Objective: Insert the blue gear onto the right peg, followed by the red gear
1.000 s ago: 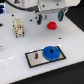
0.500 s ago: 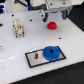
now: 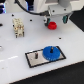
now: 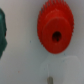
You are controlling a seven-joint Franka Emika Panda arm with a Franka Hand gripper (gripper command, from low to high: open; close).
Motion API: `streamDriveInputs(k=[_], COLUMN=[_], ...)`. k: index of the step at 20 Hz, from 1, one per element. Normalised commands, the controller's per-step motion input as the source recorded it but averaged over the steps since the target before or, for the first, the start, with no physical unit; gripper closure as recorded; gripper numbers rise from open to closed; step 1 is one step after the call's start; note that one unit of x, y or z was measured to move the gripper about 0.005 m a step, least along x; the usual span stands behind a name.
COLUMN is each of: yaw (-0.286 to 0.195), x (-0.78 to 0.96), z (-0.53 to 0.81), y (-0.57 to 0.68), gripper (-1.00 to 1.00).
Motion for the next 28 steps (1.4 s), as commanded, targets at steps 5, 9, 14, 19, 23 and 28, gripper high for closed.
streamDriveInputs(k=[5, 9, 14, 19, 23, 28], yaw=[0.0, 0.0, 0.0, 0.0, 0.0, 0.0], x=[-0.39, -0.41, -0.38, -0.34, -0.29, -0.28], z=[-0.34, -0.26, -0.16, -0.14, -0.13, -0.04], y=[-0.04, -0.13, -0.12, -0.12, -0.09, 0.0], gripper=[-1.0, 1.0, 1.0, 1.0, 1.0, 1.0])
